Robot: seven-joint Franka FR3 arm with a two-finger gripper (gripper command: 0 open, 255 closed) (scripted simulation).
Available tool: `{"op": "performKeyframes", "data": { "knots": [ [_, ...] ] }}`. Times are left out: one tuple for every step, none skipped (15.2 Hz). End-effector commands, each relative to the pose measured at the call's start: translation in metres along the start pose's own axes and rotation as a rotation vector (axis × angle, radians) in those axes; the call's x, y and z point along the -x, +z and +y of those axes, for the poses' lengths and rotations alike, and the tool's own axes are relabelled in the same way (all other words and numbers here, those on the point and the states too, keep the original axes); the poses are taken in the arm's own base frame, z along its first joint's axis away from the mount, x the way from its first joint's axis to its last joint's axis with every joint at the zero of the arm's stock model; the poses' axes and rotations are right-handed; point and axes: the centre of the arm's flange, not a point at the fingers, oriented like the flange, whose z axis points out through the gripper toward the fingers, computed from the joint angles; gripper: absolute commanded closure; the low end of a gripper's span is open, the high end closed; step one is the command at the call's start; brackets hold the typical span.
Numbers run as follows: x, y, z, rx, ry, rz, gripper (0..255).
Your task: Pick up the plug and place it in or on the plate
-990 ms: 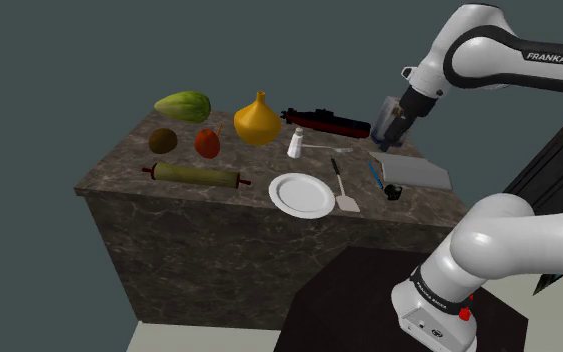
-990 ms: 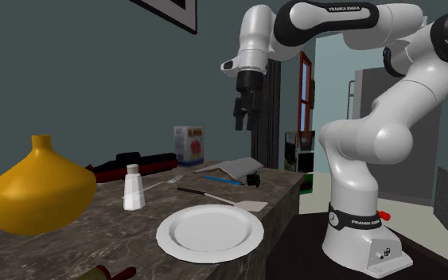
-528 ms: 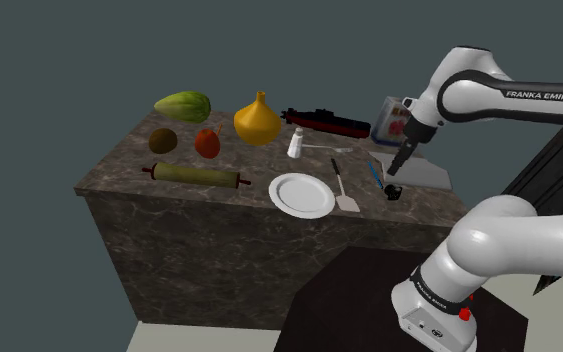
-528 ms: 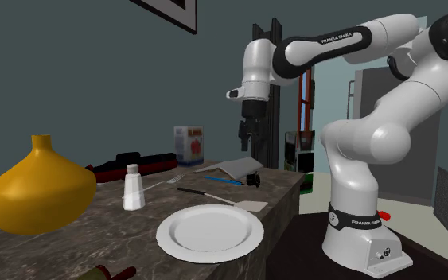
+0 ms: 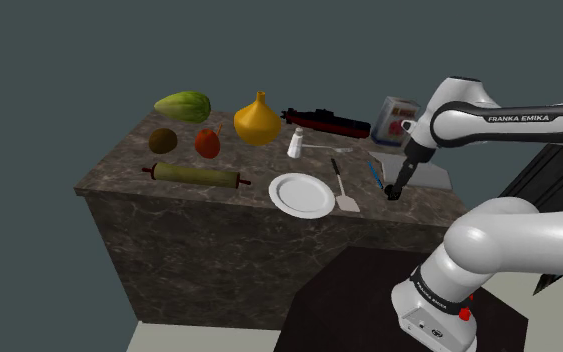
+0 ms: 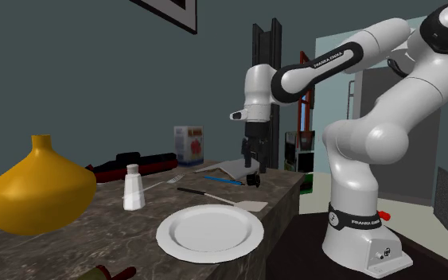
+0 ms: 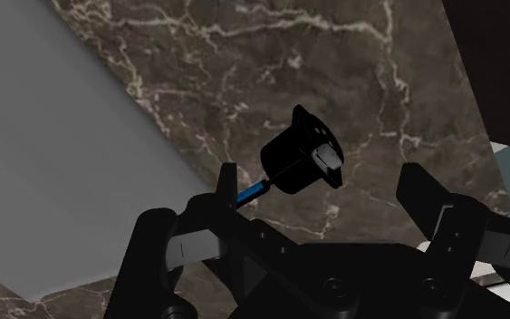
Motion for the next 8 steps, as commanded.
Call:
{"op": "performKeyframes", "data": {
  "knots": [
    [0.001, 0.011, 0.0, 0.0, -0.001, 0.0, 0],
    [0.001, 0.016, 0.0, 0.0, -0.001, 0.0, 0],
    [0.001, 0.022, 0.0, 0.0, -0.001, 0.0, 0],
    [0.001, 0.03, 0.0, 0.0, -0.001, 0.0, 0],
    [0.001, 0.03, 0.0, 0.0, -0.001, 0.0, 0],
    [0.001, 0.03, 0.0, 0.0, -0.001, 0.0, 0],
    [0.001, 0.03, 0.0, 0.0, -0.001, 0.0, 0],
    [0.001, 0.03, 0.0, 0.0, -0.001, 0.0, 0]
  ]
}}
